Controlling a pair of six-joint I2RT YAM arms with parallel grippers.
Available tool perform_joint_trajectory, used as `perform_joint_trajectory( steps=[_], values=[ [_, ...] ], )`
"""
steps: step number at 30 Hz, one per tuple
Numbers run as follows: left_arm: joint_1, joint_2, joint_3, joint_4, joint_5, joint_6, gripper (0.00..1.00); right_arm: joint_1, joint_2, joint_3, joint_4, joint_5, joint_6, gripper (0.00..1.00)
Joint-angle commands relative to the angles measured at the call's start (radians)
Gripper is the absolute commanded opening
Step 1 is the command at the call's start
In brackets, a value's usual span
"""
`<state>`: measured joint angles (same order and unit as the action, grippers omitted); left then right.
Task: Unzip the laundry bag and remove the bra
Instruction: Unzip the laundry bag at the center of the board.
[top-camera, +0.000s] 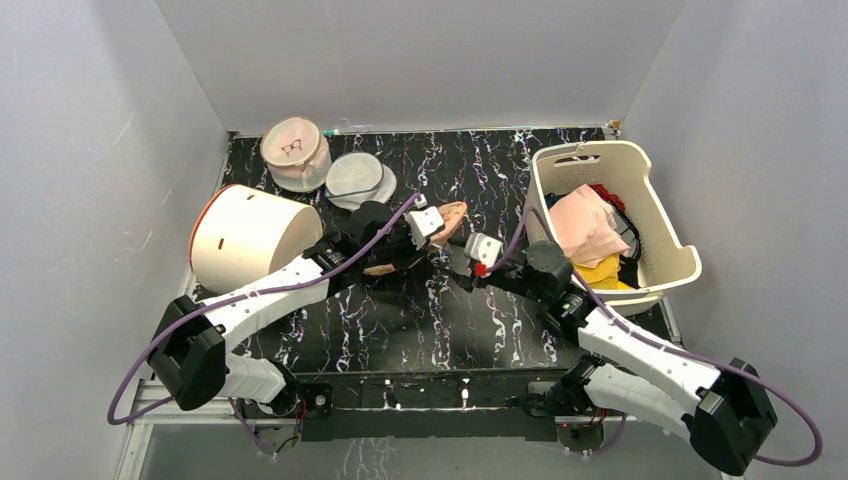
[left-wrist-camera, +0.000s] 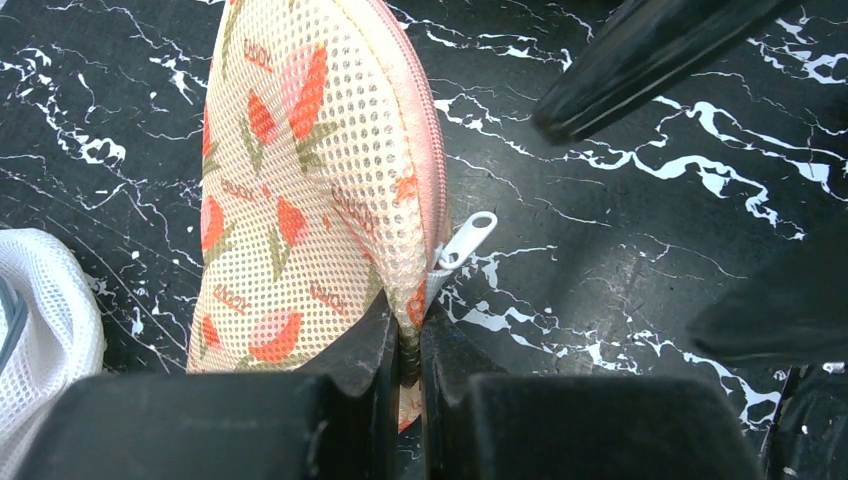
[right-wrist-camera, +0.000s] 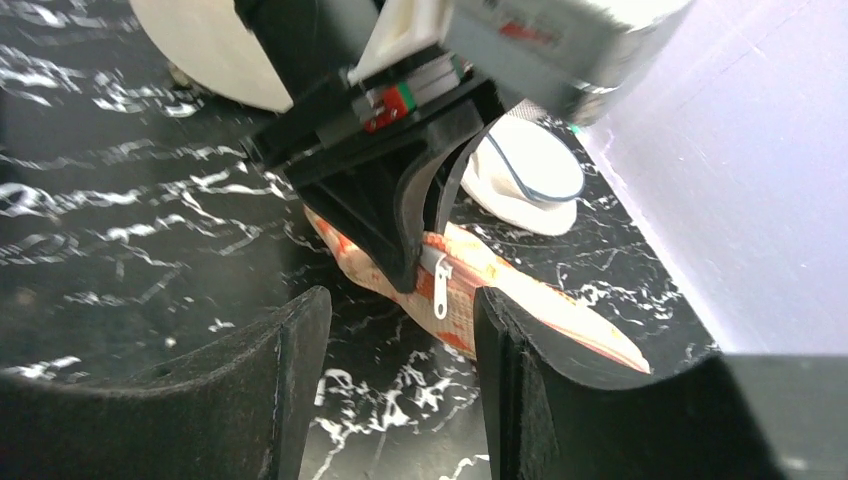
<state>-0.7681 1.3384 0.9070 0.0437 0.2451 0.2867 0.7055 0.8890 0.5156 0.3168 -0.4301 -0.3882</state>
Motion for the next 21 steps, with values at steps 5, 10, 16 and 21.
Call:
perform_joint_trajectory(
  steps=[5, 10, 16, 21],
  values=[
    [0.006, -0.028, 0.036, 0.018, -0.024, -0.006, 0.00, 0.053, 0.090, -0.025, 0.235, 0.160, -0.222, 0.48],
    [0.007, -0.023, 0.041, 0.016, -0.017, -0.010, 0.00, 0.065, 0.153, -0.008, 0.218, 0.183, -0.249, 0.37],
    [0.013, -0.018, 0.043, 0.019, -0.001, -0.016, 0.00, 0.067, 0.182, -0.023, 0.263, 0.189, -0.243, 0.32],
    [0.016, -0.009, 0.046, 0.019, 0.024, -0.023, 0.00, 0.068, 0.208, -0.026, 0.304, 0.226, -0.224, 0.26]
  ],
)
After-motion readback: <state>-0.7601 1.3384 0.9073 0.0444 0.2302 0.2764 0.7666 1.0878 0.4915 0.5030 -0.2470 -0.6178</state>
